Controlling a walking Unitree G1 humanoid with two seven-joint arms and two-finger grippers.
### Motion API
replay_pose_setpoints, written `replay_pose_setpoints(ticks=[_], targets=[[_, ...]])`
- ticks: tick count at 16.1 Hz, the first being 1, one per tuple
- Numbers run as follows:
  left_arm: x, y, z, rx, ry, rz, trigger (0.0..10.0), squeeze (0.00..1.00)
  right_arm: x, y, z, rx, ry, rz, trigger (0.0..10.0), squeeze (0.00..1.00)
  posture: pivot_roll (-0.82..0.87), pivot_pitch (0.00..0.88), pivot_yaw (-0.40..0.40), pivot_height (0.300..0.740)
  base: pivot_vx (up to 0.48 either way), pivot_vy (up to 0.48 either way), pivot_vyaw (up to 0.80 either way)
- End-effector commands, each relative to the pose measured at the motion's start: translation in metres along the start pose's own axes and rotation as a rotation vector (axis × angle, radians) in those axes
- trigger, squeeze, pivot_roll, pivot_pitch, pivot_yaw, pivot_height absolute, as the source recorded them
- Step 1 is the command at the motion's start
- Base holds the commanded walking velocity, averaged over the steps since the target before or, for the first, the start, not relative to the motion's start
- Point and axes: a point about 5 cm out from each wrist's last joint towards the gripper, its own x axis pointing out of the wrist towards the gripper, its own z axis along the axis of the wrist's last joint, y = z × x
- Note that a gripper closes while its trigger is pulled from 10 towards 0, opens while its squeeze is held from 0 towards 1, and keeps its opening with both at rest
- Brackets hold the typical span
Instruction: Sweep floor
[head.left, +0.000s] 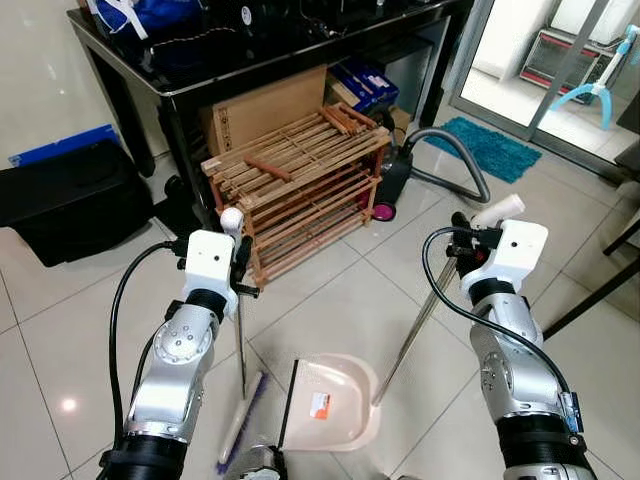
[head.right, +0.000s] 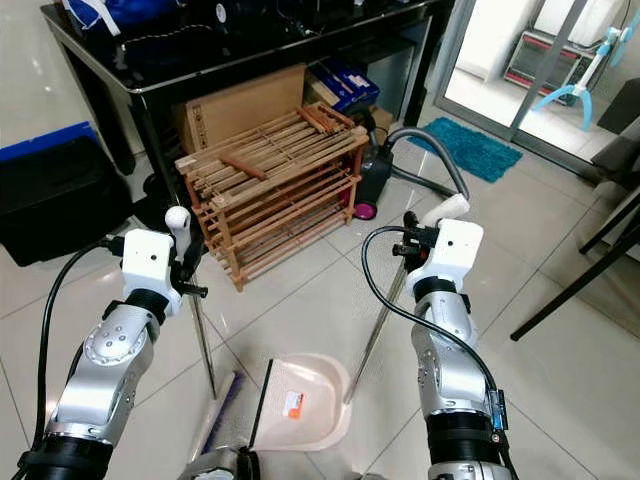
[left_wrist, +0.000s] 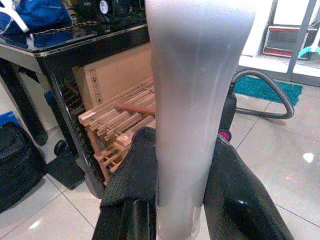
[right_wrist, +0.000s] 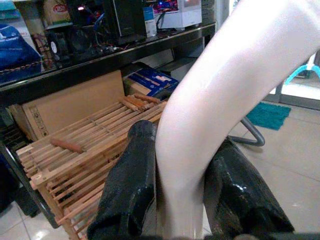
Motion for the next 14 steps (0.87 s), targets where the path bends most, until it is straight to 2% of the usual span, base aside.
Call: replay_pose_setpoints(ticks=[1, 7, 9, 14], targets=[[0.0036, 0.0021, 0.0096, 0.014, -0.050, 0.009, 10.0, 0.00, 0.0007, 0.0018, 0.0072, 0.038, -0.035, -0.004, 10.0, 0.00, -0.02, 0.051, 0.012, 0.740, 0.000, 0.000, -0.80], [0.0045, 0.0058, 0.0176, 0.020, -0.081, 0.013, 10.0, 0.00, 0.0005, -0.0004, 0.0083, 0.069, -0.038, -0.037, 10.0, 0.00, -0.02, 0.062, 0.019, 0.740, 0.000, 0.000, -0.80], [0.0044, 0.0059, 0.0177, 0.024, -0.083, 0.010, 10.0, 0.00, 0.0002, 0.0002, 0.0086, 0.067, -0.038, -0.033, 10.0, 0.00, -0.02, 0.064, 0.021, 0.740, 0.000, 0.244, -0.80], [0.0043, 0.0066, 0.0176, 0.024, -0.081, 0.013, 10.0, 0.00, -0.0003, 0.0003, 0.0072, 0.035, -0.027, -0.025, 10.0, 0.00, -0.02, 0.070, 0.020, 0.740, 0.000, 0.304, 0.00]])
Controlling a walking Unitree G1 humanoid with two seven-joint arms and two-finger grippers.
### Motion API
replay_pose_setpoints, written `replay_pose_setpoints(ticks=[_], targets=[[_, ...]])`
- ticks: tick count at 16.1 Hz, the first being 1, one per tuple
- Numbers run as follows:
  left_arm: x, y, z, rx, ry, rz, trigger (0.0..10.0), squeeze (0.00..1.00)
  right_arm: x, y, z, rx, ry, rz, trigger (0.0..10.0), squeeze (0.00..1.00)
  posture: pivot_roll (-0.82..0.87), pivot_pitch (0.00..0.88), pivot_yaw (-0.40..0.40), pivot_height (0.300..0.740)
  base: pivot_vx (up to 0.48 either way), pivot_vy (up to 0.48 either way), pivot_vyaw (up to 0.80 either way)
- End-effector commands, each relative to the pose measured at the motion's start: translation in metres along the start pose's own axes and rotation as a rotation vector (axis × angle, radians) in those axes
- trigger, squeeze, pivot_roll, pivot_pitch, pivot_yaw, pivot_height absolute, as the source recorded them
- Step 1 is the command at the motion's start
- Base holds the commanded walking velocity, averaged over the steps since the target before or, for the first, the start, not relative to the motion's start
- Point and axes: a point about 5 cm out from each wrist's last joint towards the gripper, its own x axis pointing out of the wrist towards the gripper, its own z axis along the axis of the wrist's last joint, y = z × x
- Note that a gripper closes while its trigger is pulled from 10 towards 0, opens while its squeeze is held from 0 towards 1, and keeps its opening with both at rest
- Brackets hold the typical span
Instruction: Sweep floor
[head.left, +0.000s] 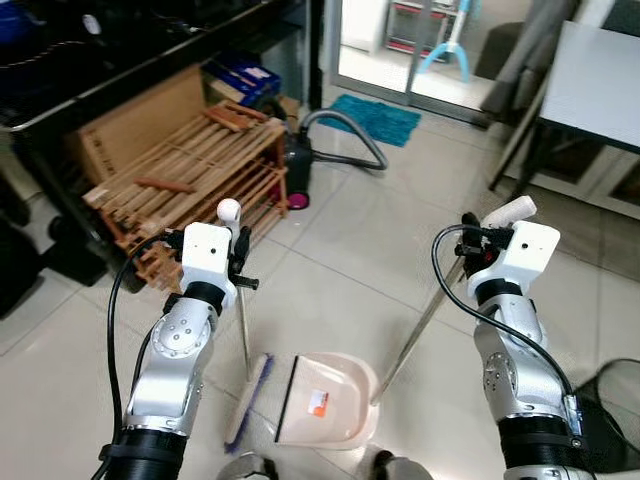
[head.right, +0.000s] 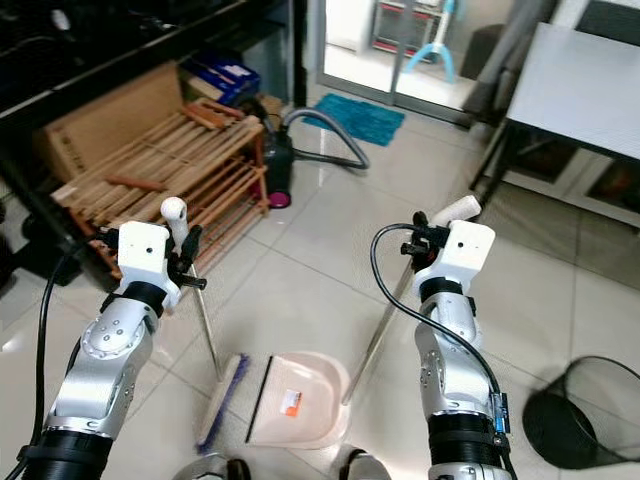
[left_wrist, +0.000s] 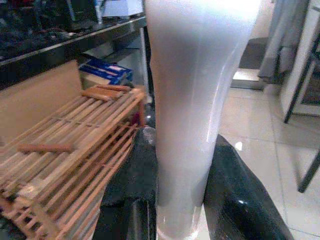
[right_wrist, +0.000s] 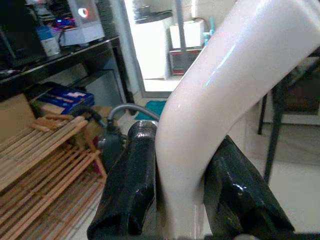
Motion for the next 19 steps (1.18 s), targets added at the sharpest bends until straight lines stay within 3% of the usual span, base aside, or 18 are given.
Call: replay_pose_setpoints(ticks=[1, 16, 19], targets=[[0.0011, 0.0033, 0.0091, 0.026, -0.039, 0.007, 10.0, 0.00, 0.0004, 0.0051, 0.0048, -0.002, -0.014, 0.020, 10.0, 0.00, -0.02, 0.071, 0.021, 0.740, 0.000, 0.371, 0.00], [0.0009, 0.0061, 0.0051, 0.008, -0.024, 0.020, 10.0, 0.00, -0.0034, 0.0071, 0.0026, -0.004, -0.006, 0.038, 10.0, 0.00, -0.02, 0.075, 0.021, 0.740, 0.000, 0.367, 0.00], [0.0004, 0.0094, 0.0069, 0.036, -0.030, 0.037, 10.0, 0.00, -0.0044, 0.0079, 0.0026, -0.005, -0.005, 0.044, 10.0, 0.00, -0.02, 0.071, 0.020, 0.740, 0.000, -0.320, 0.00]])
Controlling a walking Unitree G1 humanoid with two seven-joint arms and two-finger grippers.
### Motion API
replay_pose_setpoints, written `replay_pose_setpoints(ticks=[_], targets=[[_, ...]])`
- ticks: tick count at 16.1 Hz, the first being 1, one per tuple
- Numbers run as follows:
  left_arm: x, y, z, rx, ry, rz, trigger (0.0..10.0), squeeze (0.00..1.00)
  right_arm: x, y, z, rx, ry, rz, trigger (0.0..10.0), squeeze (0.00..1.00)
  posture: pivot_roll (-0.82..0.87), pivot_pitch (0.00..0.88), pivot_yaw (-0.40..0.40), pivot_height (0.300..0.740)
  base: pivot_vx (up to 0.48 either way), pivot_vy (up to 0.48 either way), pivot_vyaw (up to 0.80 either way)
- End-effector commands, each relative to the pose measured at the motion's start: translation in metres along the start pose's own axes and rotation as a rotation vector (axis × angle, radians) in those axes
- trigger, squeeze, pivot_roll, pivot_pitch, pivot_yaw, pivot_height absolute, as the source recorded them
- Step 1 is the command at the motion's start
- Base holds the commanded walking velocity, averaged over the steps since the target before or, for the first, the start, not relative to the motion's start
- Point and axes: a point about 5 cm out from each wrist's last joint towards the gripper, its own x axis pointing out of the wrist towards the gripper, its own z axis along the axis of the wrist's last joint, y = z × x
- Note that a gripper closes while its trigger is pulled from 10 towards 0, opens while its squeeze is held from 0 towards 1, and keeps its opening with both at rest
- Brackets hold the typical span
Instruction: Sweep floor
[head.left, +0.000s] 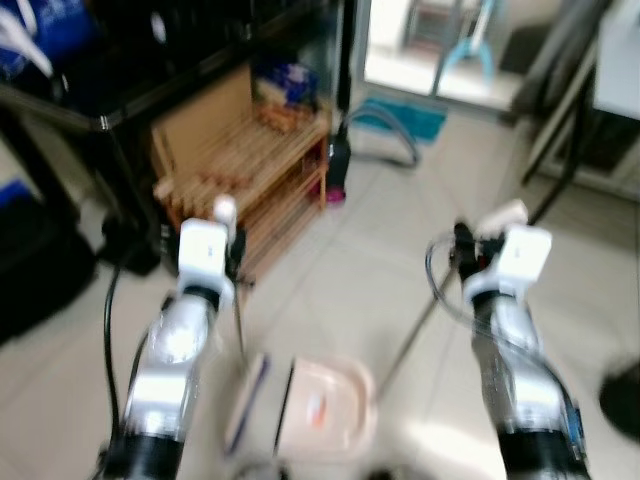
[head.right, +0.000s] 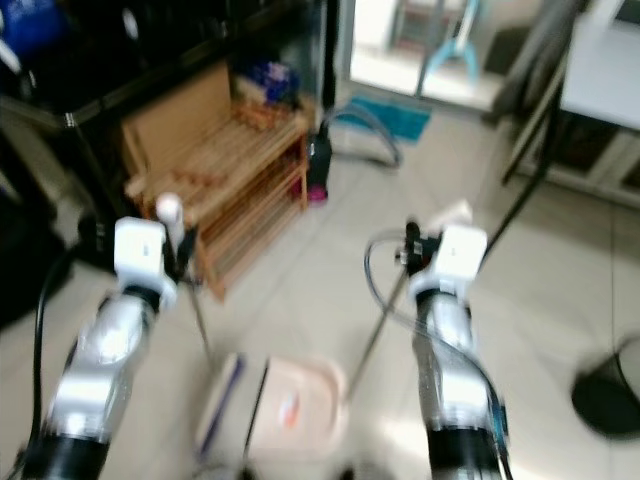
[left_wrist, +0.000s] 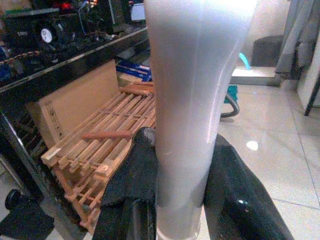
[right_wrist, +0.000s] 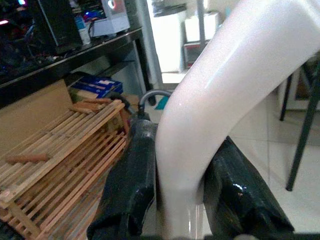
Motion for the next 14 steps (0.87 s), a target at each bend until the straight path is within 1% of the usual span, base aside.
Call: replay_pose_setpoints(ticks=[1, 3, 5, 6, 9, 10, 12, 13, 14], targets=[[-0.001, 0.006, 0.004, 0.015, -0.018, 0.024, 10.0, 0.00, 0.002, 0.005, 0.008, 0.005, -0.029, 0.023, 10.0, 0.00, -0.02, 0.070, 0.019, 0.740, 0.000, -0.480, 0.00], [-0.002, 0.006, 0.002, -0.015, -0.009, 0.035, 10.0, 0.00, 0.002, 0.006, 0.008, 0.004, -0.030, 0.028, 10.0, 0.00, -0.02, 0.067, 0.017, 0.740, 0.000, 0.000, 0.00], [-0.003, 0.006, 0.002, -0.013, -0.011, 0.034, 10.0, 0.00, 0.003, 0.008, 0.012, 0.011, -0.049, 0.047, 10.0, 0.00, -0.02, 0.064, 0.016, 0.740, 0.000, 0.000, 0.00], [-0.003, 0.006, 0.005, -0.004, -0.027, 0.037, 10.0, 0.00, 0.004, 0.010, 0.017, 0.003, -0.080, 0.060, 10.0, 0.00, -0.02, 0.060, 0.015, 0.740, 0.000, 0.000, -0.80], [-0.001, 0.008, 0.009, -0.008, -0.033, 0.044, 10.0, 0.00, 0.004, 0.007, 0.023, 0.014, -0.125, 0.030, 10.0, 0.00, -0.02, 0.056, 0.014, 0.740, 0.000, 0.000, -0.80], [-0.001, 0.009, 0.011, 0.001, -0.046, 0.043, 10.0, 0.00, 0.003, 0.006, 0.031, 0.022, -0.174, 0.022, 10.0, 0.00, -0.02, 0.057, 0.018, 0.740, 0.000, 0.000, -0.80], [-0.001, 0.010, 0.016, 0.036, -0.073, 0.029, 10.0, 0.00, 0.002, 0.006, 0.043, 0.023, -0.235, 0.021, 10.0, 0.00, -0.03, 0.059, 0.022, 0.740, 0.000, 0.000, -0.80], [-0.001, 0.010, 0.023, 0.054, -0.104, 0.016, 10.0, 0.00, 0.001, 0.004, 0.051, 0.021, -0.272, 0.016, 10.0, 0.00, -0.03, 0.061, 0.021, 0.740, 0.000, 0.000, -0.80], [0.000, 0.009, 0.036, 0.075, -0.153, -0.020, 10.0, 0.00, 0.000, 0.000, 0.061, 0.016, -0.318, 0.000, 10.0, 0.00, -0.03, 0.063, 0.019, 0.740, 0.000, 0.000, -0.80]])
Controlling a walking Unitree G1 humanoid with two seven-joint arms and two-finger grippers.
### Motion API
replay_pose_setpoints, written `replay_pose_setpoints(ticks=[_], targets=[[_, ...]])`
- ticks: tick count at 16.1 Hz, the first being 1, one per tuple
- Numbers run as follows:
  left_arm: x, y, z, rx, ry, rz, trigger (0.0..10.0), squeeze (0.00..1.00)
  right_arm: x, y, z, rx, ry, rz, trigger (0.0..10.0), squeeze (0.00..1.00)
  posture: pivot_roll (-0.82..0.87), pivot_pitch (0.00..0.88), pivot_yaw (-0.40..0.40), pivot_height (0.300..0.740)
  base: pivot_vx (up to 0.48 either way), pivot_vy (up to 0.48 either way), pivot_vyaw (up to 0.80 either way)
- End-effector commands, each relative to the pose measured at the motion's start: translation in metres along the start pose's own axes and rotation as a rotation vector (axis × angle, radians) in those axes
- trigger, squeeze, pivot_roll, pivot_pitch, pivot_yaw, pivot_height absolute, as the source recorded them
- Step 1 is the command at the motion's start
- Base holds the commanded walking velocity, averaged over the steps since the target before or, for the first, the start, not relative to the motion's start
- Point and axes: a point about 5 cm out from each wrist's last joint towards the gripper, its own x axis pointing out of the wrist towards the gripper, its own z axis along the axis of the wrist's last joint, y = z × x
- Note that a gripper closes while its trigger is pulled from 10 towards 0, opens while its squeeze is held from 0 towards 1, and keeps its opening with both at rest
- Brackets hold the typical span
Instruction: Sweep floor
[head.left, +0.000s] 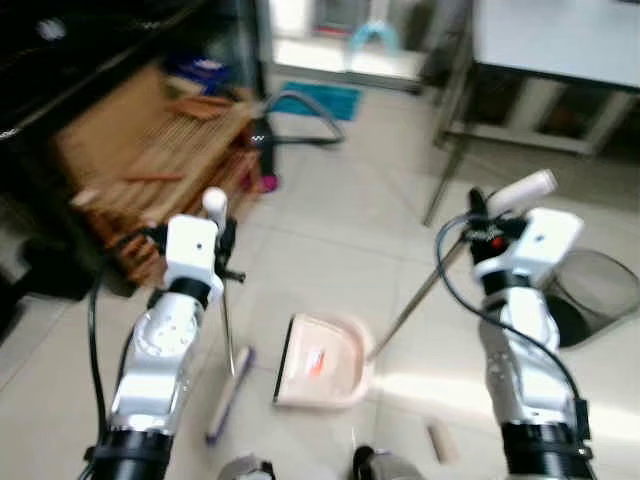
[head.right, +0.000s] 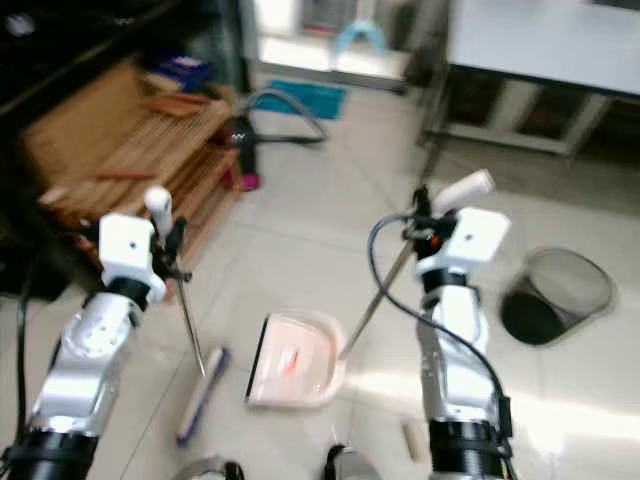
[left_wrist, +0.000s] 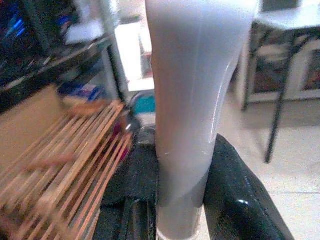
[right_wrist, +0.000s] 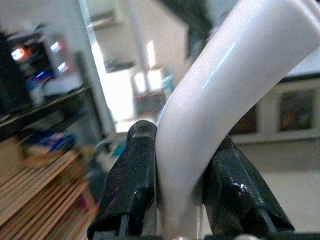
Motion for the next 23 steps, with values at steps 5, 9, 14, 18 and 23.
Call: replay_pose_setpoints(ticks=[5, 9, 14, 18, 23], targets=[[0.013, 0.001, 0.031, -0.014, -0.114, -0.017, 10.0, 0.00, 0.008, -0.020, 0.032, -0.070, -0.112, -0.094, 10.0, 0.00, -0.03, 0.059, 0.028, 0.740, 0.000, 0.000, -0.80], [0.023, 0.001, 0.042, -0.016, -0.130, -0.014, 10.0, 0.00, 0.010, -0.025, 0.045, -0.127, -0.119, -0.128, 10.0, 0.00, -0.04, 0.058, 0.037, 0.740, 0.000, 0.000, -0.80], [0.038, 0.007, 0.053, 0.015, -0.153, -0.017, 10.0, 0.00, 0.010, -0.032, 0.047, -0.228, -0.065, -0.173, 10.0, 0.00, -0.04, 0.065, 0.054, 0.740, 0.000, 0.000, -0.80], [0.039, 0.004, 0.045, 0.006, -0.132, -0.025, 10.0, 0.00, -0.005, -0.043, 0.043, -0.254, -0.030, -0.264, 10.0, 0.00, -0.06, 0.070, 0.065, 0.740, 0.000, 0.069, -0.80], [0.040, -0.001, 0.034, -0.021, -0.095, -0.031, 10.0, 0.00, -0.011, -0.042, 0.041, -0.277, 0.001, -0.254, 10.0, 0.00, -0.06, 0.085, 0.064, 0.740, 0.000, 0.296, -0.80]])
